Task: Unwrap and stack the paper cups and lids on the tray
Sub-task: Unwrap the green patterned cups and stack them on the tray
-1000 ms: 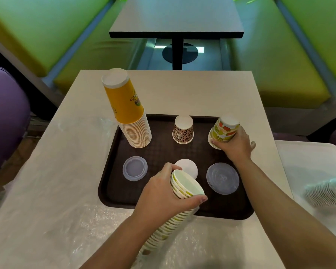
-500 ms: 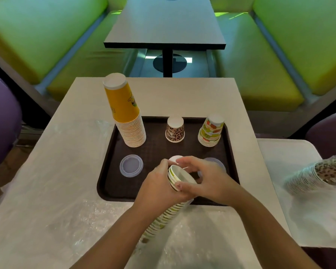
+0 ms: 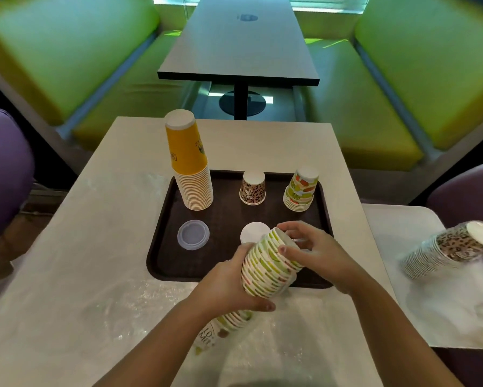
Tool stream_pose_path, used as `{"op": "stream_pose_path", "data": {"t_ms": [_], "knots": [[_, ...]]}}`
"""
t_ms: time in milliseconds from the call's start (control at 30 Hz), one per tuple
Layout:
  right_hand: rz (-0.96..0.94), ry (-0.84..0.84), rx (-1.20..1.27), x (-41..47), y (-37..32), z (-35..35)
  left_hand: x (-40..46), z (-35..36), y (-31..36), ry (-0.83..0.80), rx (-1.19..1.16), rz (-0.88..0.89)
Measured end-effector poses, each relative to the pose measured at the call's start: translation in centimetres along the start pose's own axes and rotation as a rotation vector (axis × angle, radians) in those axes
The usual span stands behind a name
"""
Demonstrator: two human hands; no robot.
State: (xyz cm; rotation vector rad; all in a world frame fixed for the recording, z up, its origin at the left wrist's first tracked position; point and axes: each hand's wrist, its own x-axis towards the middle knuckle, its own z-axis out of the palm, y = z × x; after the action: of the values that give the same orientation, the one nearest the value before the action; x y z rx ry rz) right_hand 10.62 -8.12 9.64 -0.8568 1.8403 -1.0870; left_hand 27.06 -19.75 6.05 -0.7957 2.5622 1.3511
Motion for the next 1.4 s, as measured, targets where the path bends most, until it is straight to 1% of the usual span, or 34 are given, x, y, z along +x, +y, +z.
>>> {"op": "stream_pose_path", "data": {"t_ms": [233, 400, 433, 533, 567, 700, 767, 867, 933, 1000, 1033, 1133, 1233, 1333, 1400], "knots": [[0.001, -0.016, 0.078, -0.1, 0.5, -0.7, 0.4, -0.1, 0.0, 0.013, -0.009, 0.106], [-0.017, -0.099, 0.150, -0.5, 0.5, -1.9, 0.5, 0.1, -0.3, 0.057, -0.092, 0.152], [-0.022, -0.126, 0.114, -0.5, 0.7, -2.0, 0.6, 0.3, -0.4, 0.077, -0.104, 0.148], [-0.049, -0.195, -0.096, -0.2, 1.2, -1.9, 0.8, 0.9, -0.4, 0.098, -0.118, 0.148], [-0.051, -0.198, -0.115, -0.2, 1.3, -1.7, 0.9, 1.1, -0.4, 0.099, -0.112, 0.149], [-0.051, -0.190, -0.066, -0.1, 1.2, -0.7, 1.0, 1.5, -0.5, 0.157, -0.111, 0.150], [-0.060, -0.108, 0.037, 0.0, 1.4, 0.2, 0.9, 1.4, -0.3, 0.224, -0.150, 0.174], [-0.116, 0.021, 0.290, -0.5, 2.3, 2.4, 0.6, 1.0, 0.4, 0.293, -0.188, 0.217], [-0.149, 0.046, 0.475, -1.1, 2.2, 3.7, 0.4, 0.7, 1.2, 0.293, -0.199, 0.227], [-0.190, 0.080, 0.558, -1.5, 1.5, 4.1, 0.0, 0.4, 2.1, 0.322, -0.218, 0.262], [-0.236, 0.098, 0.515, -1.8, 0.8, 3.9, -0.2, 0.2, 2.6, 0.345, -0.245, 0.284], [-0.376, 0.183, 0.287, -2.3, -1.2, 3.6, -0.8, 0.1, 3.5, 0.439, -0.359, 0.350], [-0.460, 0.157, 0.164, -2.8, -1.4, 4.0, -1.2, 1.1, 2.4, 0.469, -0.463, 0.367], [-0.417, 0.133, 0.122, -2.9, 0.7, 5.3, -1.5, 2.7, 0.0, 0.419, -0.482, 0.310], [-0.349, 0.130, 0.133, -3.0, 2.1, 6.1, -1.8, 3.7, -1.0, 0.394, -0.487, 0.279]]}}
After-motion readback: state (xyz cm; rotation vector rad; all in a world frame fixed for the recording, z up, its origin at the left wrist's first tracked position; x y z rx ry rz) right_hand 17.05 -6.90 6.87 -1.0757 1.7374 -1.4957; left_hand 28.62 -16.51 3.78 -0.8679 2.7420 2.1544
